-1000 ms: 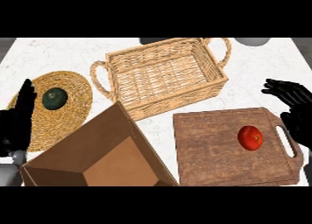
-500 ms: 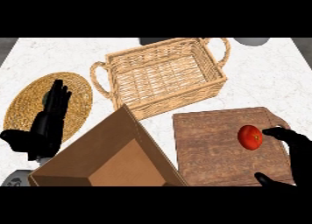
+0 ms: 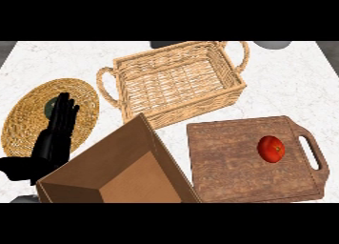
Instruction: Pick the tomato from the cutting board and place it in the basket
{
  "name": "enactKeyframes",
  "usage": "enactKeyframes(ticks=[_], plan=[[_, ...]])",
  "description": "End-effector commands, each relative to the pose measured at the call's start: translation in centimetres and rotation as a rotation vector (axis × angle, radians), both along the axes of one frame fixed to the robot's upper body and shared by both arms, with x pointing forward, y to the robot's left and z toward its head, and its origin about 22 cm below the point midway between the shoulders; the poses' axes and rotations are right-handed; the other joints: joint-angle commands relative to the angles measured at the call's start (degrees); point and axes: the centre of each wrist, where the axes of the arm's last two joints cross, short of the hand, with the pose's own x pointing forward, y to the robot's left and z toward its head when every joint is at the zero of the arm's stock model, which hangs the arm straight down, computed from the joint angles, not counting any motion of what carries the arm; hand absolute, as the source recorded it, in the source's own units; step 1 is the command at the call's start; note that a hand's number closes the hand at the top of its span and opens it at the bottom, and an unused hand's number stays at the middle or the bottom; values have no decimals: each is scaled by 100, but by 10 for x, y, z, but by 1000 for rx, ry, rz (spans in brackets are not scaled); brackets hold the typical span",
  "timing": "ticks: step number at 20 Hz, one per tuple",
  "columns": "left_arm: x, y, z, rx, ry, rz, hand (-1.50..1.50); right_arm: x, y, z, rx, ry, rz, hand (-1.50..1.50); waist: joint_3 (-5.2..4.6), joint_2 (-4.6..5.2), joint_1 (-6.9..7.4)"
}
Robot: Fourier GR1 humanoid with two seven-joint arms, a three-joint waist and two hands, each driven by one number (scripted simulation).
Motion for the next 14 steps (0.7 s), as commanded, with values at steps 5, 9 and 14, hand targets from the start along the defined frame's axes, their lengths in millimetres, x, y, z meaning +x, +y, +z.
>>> enactKeyframes(ticks=[5,9,14], plan=[[2,-9,6,-7,8,-40,0,-19,-47,88,-358,314,11,-150,11,31,105],[6,-2,2,1,-3,-27,0,-18,-37,115,-342,390,158,-150,14,33,141],[-12,-22,3,-11,-8,-43,0,-15,-42,114,-327,417,160,-150,24,35,216]])
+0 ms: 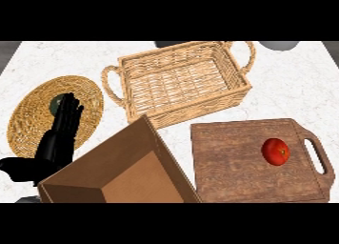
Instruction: Pick the tomato from the cutting board and place it in the basket
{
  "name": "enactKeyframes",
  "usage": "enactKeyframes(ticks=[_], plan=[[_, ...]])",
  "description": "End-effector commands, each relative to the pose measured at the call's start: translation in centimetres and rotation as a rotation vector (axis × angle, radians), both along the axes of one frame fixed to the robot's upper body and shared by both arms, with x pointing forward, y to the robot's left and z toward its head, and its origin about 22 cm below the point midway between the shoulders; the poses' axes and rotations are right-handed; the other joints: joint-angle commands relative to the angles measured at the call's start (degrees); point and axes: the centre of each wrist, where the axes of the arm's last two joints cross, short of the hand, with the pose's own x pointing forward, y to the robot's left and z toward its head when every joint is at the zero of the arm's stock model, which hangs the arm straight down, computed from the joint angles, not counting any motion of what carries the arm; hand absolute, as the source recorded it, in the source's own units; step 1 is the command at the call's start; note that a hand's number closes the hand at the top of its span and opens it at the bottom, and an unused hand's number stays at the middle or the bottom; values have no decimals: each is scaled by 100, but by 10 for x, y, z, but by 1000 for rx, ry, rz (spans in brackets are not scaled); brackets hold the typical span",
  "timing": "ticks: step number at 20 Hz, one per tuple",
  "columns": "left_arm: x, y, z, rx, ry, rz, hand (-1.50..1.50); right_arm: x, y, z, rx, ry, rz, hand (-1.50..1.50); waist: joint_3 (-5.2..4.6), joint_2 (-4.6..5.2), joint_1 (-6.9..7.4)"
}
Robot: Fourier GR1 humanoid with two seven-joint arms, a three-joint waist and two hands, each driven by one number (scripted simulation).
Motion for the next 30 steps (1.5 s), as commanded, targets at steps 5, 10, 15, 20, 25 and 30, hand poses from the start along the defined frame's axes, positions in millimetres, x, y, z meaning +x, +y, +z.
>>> enactKeyframes(ticks=[5,10,15,20,25,30], plan=[[9,10,10,6,7,-7,0,14,29,5,-86,74,-60,-150,5,20,79],[-4,-13,-2,-14,14,-5,0,22,30,-18,-95,107,-73,-150,7,11,71],[1,-9,7,-7,-6,-1,0,43,27,-54,-64,128,-55,-150,9,12,76],[13,-6,10,-11,3,-13,0,44,33,-87,-40,101,-29,-150,9,10,52],[8,3,21,4,4,-7,0,61,35,-105,-31,91,-25,-150,9,13,63],[9,6,-7,5,9,-8,0,66,58,-84,-79,82,-64,-150,6,13,54]])
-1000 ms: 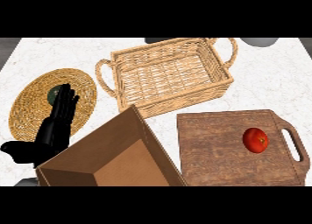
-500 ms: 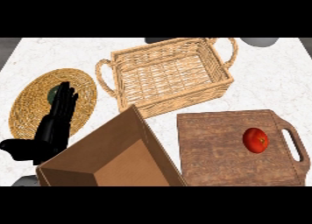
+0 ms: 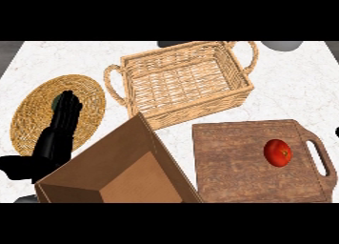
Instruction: Pick the tomato from the cutting board and place it in the basket
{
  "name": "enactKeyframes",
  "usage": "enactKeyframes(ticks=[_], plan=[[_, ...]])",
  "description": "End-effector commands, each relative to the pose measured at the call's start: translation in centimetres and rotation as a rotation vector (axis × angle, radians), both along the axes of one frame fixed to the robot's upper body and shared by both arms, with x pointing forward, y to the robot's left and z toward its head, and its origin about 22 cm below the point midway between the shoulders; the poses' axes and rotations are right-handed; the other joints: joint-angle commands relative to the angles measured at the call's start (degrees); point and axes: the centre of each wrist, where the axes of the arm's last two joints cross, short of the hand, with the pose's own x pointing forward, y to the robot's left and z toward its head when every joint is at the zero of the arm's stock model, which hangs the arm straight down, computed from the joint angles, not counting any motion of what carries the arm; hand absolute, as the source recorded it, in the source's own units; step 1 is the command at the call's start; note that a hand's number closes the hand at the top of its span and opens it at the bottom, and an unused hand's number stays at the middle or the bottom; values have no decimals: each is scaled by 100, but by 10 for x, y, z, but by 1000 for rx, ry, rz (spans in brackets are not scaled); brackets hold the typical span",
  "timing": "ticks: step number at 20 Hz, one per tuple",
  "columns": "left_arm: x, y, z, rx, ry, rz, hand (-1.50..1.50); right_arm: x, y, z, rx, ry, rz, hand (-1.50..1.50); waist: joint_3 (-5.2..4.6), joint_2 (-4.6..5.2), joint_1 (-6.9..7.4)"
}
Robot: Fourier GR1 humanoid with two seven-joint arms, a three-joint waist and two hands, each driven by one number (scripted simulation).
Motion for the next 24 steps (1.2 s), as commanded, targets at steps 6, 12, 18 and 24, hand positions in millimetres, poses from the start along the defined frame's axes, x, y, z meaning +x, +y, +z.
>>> enactKeyframes(ticks=[6,12,18,24], plan=[[-22,5,-16,-5,8,1,0,21,15,-23,0,-6,-26,-150,-7,6,18],[3,-5,-22,-6,2,-11,0,39,36,-20,-14,5,-17,-150,-8,9,-2],[-1,-7,4,0,-14,-1,0,17,14,-30,-25,54,-17,-150,-7,3,-10],[-6,2,9,11,-8,4,0,47,7,-58,-7,49,-1,-150,-6,6,9]])
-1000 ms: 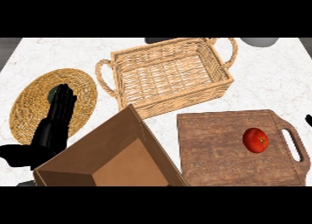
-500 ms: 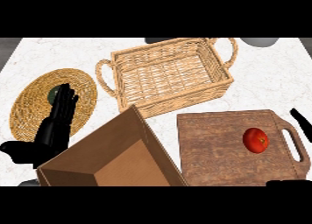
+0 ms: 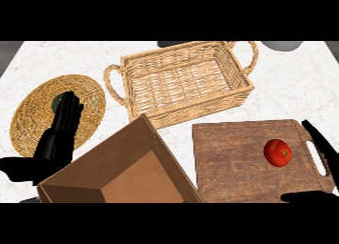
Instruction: Pick the tomato from the cutting board and place it in the basket
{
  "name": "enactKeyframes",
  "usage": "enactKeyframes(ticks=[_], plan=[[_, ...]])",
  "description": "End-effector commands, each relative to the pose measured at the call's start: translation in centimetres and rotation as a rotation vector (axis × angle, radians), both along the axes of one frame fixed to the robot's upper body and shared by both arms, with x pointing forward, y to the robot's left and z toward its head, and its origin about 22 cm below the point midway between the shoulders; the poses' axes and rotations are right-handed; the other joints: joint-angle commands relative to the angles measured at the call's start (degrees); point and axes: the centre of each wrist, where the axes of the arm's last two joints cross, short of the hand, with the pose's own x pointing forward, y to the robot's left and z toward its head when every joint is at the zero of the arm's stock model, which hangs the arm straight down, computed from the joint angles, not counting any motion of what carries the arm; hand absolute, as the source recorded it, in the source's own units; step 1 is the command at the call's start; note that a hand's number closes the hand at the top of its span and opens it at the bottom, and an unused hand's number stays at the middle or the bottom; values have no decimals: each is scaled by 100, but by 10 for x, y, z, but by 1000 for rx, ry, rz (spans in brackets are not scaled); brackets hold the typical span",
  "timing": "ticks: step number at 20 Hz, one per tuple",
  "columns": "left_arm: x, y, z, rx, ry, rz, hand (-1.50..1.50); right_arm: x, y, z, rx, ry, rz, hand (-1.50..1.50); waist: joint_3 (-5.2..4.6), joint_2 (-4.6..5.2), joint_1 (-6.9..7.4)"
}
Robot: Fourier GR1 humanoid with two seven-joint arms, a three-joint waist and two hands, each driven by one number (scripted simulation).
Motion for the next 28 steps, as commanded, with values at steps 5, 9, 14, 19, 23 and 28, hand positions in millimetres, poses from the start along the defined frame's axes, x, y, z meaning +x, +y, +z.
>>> enactKeyframes(ticks=[5,9,14,19,23,28], plan=[[6,3,-6,-10,8,13,0,15,1,2,8,16,18,-150,-2,2,-4],[3,1,-3,9,-1,2,0,5,15,-19,20,34,24,-150,-1,1,-7],[-19,10,8,8,-5,-19,0,29,23,-26,14,27,2,-150,-1,0,26],[9,1,4,-1,3,-12,0,29,-1,-48,21,32,-18,-150,-1,4,0],[-13,-1,-7,-4,-6,6,0,42,22,-53,-4,55,90,150,-1,3,27],[7,3,-3,1,13,4,0,47,-1,-52,-98,5,149,150,-1,6,11]])
